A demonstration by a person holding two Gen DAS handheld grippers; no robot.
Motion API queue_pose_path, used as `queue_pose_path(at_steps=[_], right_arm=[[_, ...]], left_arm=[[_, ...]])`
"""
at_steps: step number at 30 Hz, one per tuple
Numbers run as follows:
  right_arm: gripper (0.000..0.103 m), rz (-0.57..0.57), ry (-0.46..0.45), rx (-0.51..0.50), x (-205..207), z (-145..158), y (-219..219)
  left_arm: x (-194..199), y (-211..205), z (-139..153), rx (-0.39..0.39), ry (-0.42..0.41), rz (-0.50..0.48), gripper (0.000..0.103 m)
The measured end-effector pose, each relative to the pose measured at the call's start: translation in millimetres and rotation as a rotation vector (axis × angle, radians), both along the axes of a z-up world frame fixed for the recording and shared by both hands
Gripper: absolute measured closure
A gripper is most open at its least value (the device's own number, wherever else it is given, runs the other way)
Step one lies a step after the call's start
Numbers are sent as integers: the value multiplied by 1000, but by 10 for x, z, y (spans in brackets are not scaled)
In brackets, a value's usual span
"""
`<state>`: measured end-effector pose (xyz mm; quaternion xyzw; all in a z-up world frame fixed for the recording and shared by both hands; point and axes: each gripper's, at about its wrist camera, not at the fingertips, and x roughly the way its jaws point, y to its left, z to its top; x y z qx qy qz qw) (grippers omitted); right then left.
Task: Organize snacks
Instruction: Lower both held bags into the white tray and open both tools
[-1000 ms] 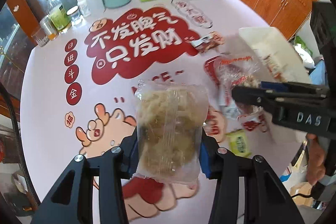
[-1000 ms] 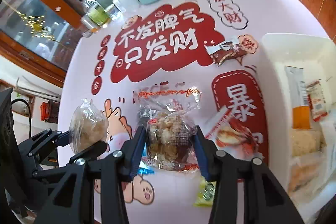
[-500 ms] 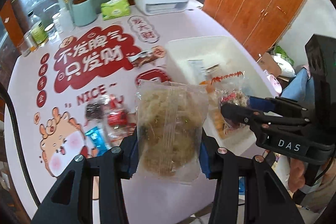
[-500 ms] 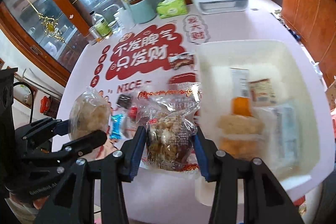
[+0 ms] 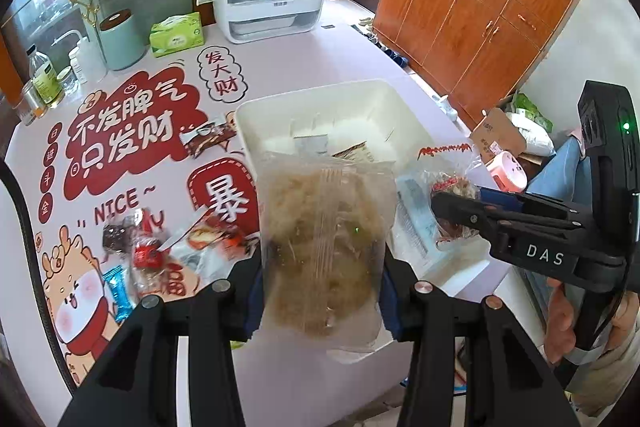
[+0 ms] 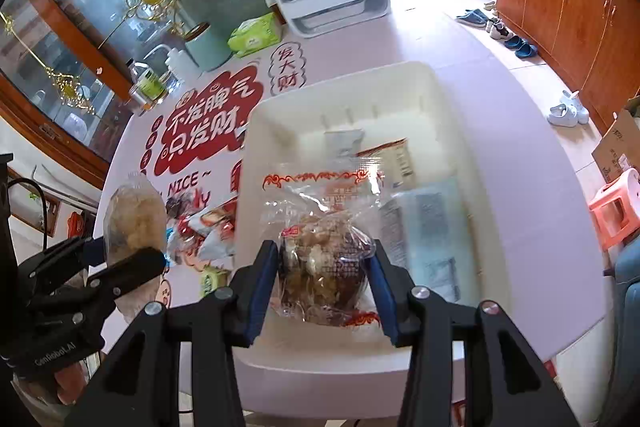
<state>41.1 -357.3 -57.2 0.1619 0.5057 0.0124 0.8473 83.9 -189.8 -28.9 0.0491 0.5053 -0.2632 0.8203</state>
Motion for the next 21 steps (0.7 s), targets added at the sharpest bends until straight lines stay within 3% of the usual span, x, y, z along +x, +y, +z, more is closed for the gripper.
queue_pose_path(at_steps=[10, 21], right_arm=[[59, 16, -42, -17, 180, 107, -382], [59, 27, -97, -74, 400, 249, -519]], left_arm=[[137, -375, 12, 10, -29, 20, 58], [298, -687, 18, 37, -78, 27, 58]])
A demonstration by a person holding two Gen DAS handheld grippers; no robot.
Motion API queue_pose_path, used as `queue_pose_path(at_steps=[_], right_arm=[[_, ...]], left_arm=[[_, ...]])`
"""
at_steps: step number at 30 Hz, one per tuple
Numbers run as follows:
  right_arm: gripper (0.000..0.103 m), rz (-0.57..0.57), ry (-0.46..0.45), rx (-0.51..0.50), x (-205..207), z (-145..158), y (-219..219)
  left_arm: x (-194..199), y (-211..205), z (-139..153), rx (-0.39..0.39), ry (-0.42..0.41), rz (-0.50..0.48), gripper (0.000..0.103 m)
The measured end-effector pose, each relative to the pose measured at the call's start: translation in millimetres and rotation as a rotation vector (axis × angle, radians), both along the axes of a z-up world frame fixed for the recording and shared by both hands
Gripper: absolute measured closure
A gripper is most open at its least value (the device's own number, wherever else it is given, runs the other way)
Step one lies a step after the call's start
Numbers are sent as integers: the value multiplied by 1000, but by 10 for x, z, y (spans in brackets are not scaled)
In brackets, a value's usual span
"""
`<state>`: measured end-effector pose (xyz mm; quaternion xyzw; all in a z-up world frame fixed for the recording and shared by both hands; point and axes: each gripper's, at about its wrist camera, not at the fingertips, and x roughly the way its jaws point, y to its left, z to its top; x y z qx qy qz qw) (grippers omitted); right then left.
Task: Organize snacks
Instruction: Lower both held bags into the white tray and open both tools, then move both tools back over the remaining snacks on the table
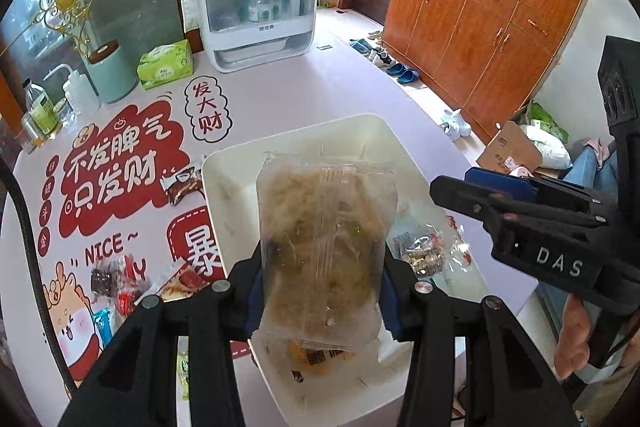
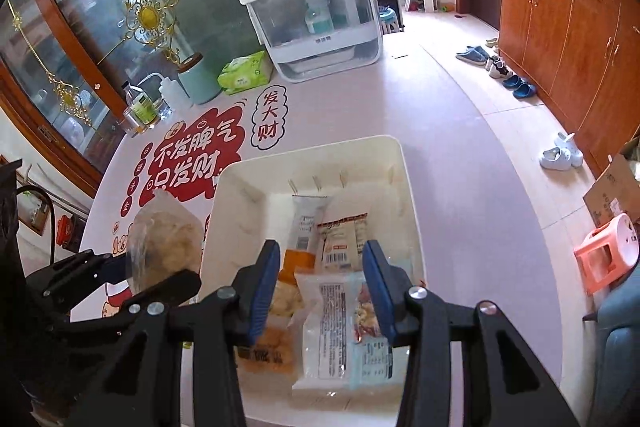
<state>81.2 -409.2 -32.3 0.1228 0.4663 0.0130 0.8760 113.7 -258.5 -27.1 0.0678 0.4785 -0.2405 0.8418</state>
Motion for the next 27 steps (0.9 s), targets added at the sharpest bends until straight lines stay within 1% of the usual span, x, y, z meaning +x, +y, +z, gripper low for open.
queue_pose_path(at_steps=[5, 7, 8, 9, 11, 13, 18, 27], right_arm=[[59, -8, 10, -14, 40, -51, -43], [59, -13, 15, -20, 37, -72, -60], [59, -15, 16, -24, 35, -80, -67], [59, -17, 18, -28, 34, -90, -72], [59, -27, 24, -34, 34, -111, -96], [59, -30, 33, -28, 39, -132, -120], [59, -37, 53, -19, 41, -188, -153], [59, -34, 70, -9, 34, -241, -140]], left_arm=[[73, -73, -27, 21, -19, 16, 57], [92, -96, -42, 33, -31, 24, 52], [98, -107, -49, 41, -39, 28, 42], [96, -113, -48, 44, -46, 31, 29], [88, -114, -31, 49, -74, 46, 18], [78, -122, -19, 55, -98, 50, 14], [79, -141, -63, 77, -96, 47, 13], [57, -48, -119, 73, -70, 70, 13]])
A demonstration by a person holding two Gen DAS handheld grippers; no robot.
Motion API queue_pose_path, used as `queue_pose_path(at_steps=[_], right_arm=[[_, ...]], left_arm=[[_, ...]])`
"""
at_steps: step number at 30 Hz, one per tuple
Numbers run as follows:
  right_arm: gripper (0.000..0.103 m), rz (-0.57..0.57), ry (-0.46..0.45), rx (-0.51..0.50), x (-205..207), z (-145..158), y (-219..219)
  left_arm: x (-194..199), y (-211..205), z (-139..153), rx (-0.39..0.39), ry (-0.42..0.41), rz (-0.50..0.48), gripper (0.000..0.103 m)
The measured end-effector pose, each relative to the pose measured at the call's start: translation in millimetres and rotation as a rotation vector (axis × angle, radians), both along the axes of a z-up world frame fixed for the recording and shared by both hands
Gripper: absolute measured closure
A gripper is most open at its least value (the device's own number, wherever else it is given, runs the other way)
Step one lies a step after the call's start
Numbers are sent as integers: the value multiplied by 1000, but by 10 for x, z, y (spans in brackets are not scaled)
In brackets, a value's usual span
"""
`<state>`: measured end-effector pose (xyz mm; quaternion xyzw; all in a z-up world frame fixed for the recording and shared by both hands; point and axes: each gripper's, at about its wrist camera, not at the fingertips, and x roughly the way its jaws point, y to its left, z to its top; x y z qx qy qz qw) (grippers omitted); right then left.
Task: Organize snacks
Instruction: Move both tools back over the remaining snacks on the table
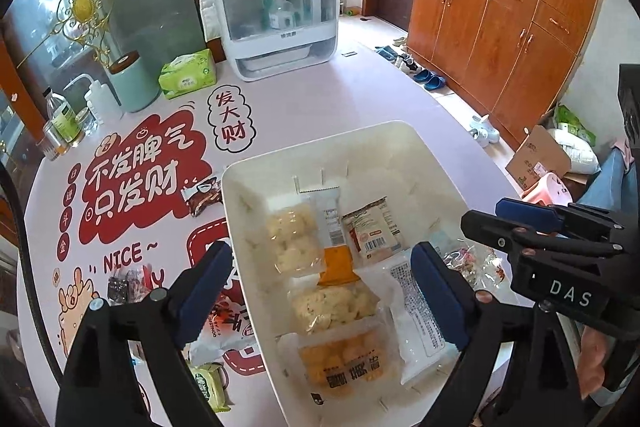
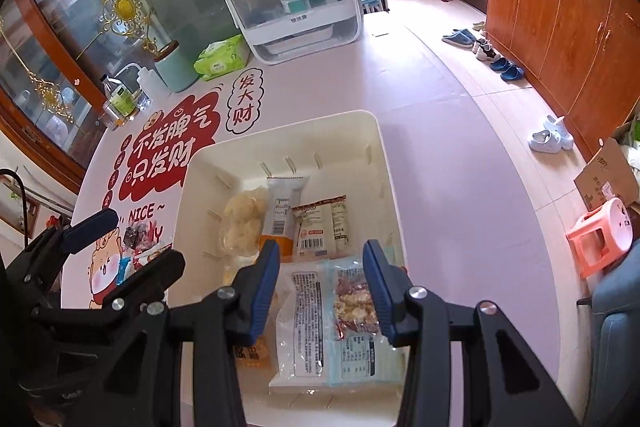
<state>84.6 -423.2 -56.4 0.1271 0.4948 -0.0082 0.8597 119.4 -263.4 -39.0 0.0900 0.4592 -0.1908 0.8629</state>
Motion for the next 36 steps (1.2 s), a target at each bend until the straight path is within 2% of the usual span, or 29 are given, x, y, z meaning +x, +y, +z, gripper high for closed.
queue_pose_path(at_steps=[21, 30, 36], right_arm=[[59, 30, 21, -1, -111, -20, 353], [59, 64, 24, -1, -95, 22, 745], [59, 102, 18, 1, -51, 69, 1100]], left_arm=[[-201, 450, 33, 0, 19, 51, 13], [-260, 955, 46, 21, 18, 98, 13], [-253, 1474, 64, 26, 18, 161, 13]])
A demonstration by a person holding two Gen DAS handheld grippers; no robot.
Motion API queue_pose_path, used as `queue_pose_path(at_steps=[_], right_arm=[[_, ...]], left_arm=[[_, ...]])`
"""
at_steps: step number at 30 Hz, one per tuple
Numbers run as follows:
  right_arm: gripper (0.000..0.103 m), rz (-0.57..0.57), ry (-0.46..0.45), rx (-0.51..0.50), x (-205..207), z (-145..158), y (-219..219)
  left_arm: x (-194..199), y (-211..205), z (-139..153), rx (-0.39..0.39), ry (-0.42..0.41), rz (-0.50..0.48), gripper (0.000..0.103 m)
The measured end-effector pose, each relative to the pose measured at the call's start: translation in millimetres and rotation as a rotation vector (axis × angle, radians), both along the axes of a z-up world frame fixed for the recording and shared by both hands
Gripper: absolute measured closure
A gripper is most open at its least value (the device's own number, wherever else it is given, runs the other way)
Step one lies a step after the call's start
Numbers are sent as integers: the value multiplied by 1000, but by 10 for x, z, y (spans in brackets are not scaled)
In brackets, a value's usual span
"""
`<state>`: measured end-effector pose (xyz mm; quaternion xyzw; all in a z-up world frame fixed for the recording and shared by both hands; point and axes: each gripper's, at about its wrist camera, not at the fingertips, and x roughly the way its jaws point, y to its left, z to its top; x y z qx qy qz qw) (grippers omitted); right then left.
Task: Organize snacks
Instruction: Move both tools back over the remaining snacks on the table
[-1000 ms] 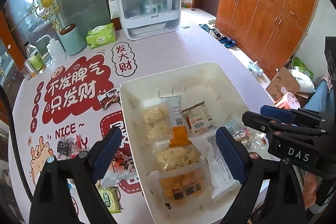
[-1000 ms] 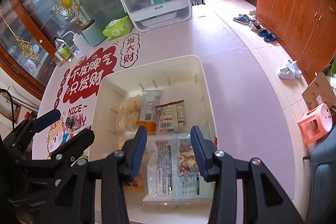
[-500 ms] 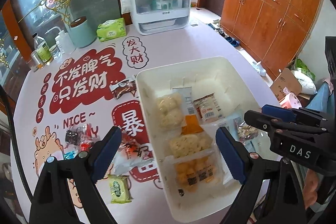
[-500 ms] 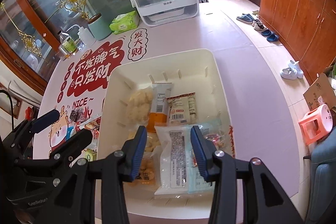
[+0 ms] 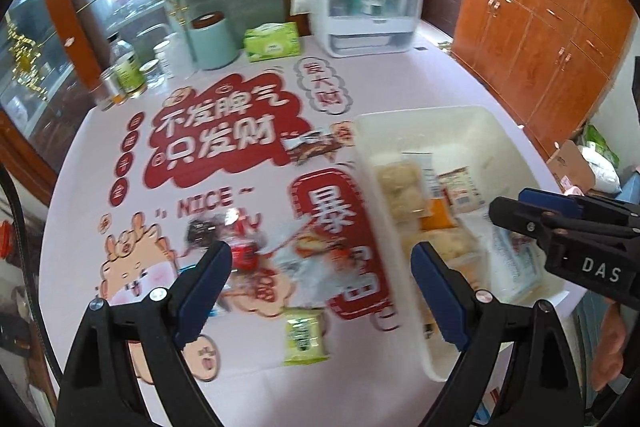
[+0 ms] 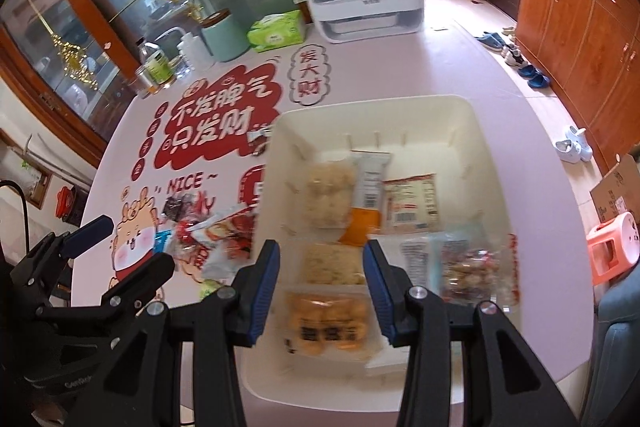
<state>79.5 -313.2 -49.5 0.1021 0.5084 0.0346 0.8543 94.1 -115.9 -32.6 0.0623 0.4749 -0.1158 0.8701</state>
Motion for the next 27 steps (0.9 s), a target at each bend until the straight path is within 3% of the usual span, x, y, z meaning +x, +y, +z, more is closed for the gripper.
queue_pose_path(at_steps=[14, 21, 27], right_arm=[[58, 108, 5, 20, 204, -8, 940], [54, 144, 37, 17, 406, -173, 1258], [51, 203, 103, -59, 607, -479, 1534]], left_arm=[[181, 1206, -115, 9, 28, 159, 13], [292, 1490, -378, 21, 82, 190, 13], [399, 1618, -696, 25, 150, 198, 13]])
